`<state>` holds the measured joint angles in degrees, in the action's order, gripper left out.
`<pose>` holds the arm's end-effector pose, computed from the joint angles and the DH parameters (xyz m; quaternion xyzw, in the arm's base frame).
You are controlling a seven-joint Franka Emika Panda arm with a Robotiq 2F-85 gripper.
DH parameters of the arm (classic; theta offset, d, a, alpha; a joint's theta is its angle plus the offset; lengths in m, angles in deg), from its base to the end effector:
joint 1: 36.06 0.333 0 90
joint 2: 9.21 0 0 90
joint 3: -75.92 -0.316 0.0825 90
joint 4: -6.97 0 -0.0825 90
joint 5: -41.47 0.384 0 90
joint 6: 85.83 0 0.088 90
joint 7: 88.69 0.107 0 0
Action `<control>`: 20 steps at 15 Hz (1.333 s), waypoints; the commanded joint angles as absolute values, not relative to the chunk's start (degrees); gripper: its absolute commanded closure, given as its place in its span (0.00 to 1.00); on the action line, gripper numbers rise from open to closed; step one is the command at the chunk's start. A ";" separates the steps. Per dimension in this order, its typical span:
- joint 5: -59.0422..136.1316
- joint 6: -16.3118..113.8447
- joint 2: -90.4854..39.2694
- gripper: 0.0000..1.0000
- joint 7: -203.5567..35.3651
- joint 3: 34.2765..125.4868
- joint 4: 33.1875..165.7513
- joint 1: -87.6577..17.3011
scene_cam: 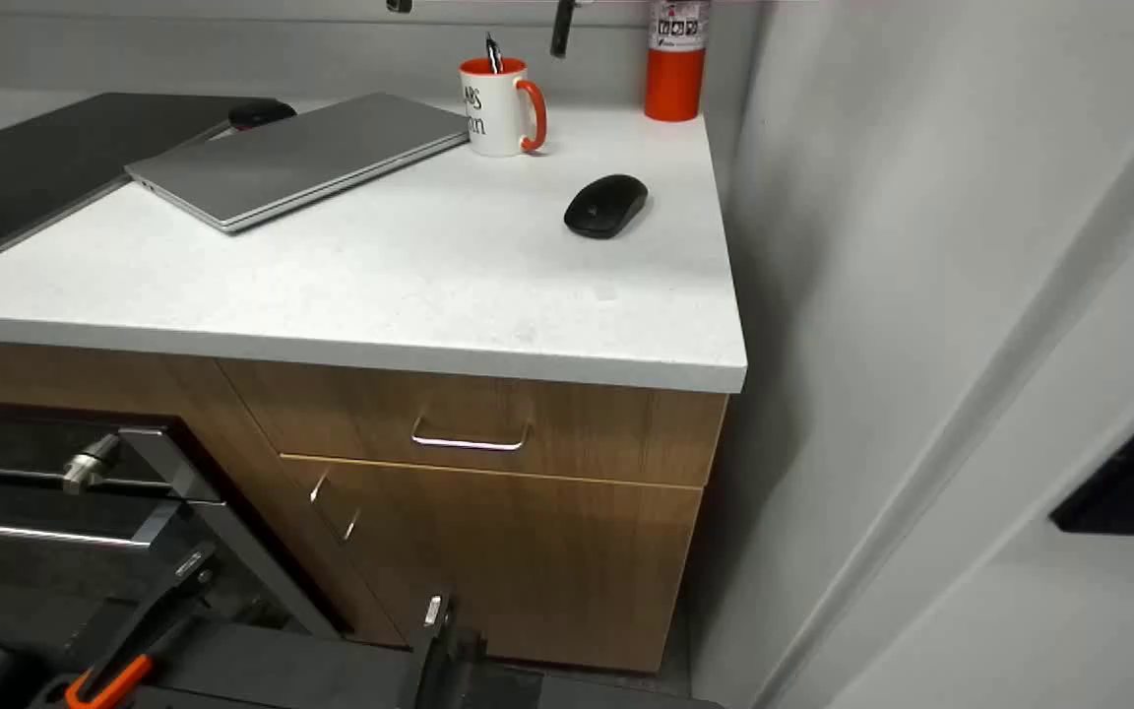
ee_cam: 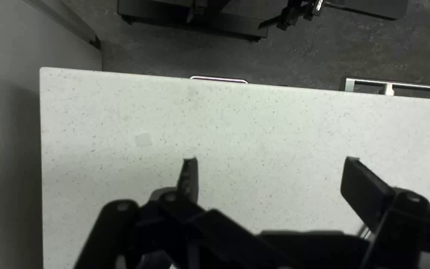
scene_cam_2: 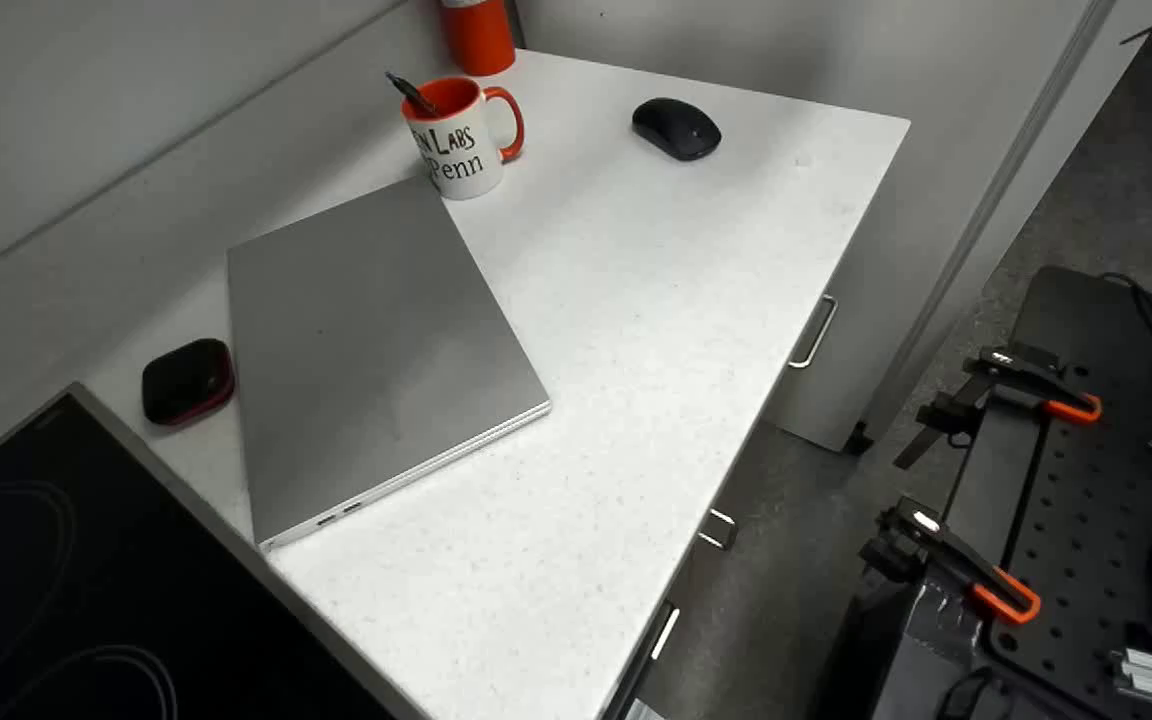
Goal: Take the pen out of the white and orange mug
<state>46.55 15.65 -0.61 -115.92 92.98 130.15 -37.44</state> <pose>0.4569 -0.1478 0.4463 -0.9888 -0.0663 0.0836 0.1043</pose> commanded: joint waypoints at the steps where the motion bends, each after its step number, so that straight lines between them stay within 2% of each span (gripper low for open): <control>1: 46.86 15.51 -0.75 0.00 -116.18 90.81 130.10 -39.72; 3: 46.86 15.51 -0.75 0.00 -116.18 90.81 130.09 -39.72; 5: 51.33 21.29 -1.75 0.00 -115.86 90.33 130.98 -39.53; 13: 71.70 51.96 -11.79 0.00 -114.78 83.86 127.36 -38.23; 20: 72.40 49.85 -11.52 0.00 -115.20 82.08 127.78 -39.55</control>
<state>72.56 49.89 -11.54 -115.37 83.46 127.82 -38.20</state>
